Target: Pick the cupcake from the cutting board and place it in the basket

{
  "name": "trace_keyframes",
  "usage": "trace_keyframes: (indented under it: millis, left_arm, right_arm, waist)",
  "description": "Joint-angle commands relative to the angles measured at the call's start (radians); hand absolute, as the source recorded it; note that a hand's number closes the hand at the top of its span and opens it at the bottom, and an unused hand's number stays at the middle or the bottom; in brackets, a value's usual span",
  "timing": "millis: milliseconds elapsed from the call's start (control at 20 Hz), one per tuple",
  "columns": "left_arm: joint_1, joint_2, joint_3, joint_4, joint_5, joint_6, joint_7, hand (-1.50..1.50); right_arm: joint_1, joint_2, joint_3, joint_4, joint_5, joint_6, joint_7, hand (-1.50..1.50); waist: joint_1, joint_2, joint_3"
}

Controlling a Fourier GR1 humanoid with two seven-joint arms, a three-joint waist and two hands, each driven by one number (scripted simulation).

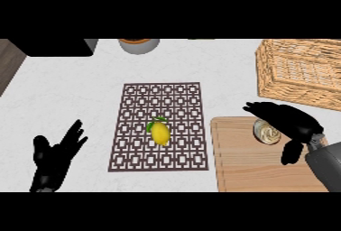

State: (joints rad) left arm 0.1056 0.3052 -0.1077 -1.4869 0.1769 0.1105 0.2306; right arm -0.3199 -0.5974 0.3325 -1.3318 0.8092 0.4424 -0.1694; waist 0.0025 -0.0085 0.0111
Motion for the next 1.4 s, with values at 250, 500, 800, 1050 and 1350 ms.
trace_keyframes:
  millis: [250, 500, 800, 1050, 1350]
  left_arm:
    - [0.057, -0.001, 0.006, 0.072, -0.009, -0.044, -0.013, 0.00]
    - [0.037, 0.006, 0.023, 0.054, 0.007, -0.054, 0.036, 0.00]
    - [0.039, -0.036, 0.004, 0.089, -0.039, -0.022, 0.012, 0.00]
    - [0.071, -0.033, 0.001, 0.046, -0.032, -0.024, 0.012, 0.00]
    - [0.007, -0.033, 0.032, 0.078, -0.017, -0.026, 0.041, 0.00]
  right_arm:
    - [-0.013, 0.045, 0.006, 0.148, 0.082, -0.085, -0.076, 1.50]
    - [-0.054, 0.054, 0.035, 0.161, 0.161, -0.194, -0.148, 1.50]
    - [-0.033, 0.109, 0.023, 0.107, 0.193, -0.156, -0.021, 1.50]
    - [-0.058, 0.385, -0.050, 0.129, 0.217, -0.130, 0.501, 1.50]
    - [-0.116, 0.534, -0.032, -0.010, 0.318, -0.153, 0.778, 1.50]
  waist:
    - [0.008, 0.011, -0.011]
    - [0.013, 0.012, -0.010]
    - [-0.005, 0.008, -0.012]
    - [-0.007, 0.005, -0.015]
    - [-0.012, 0.006, -0.013]
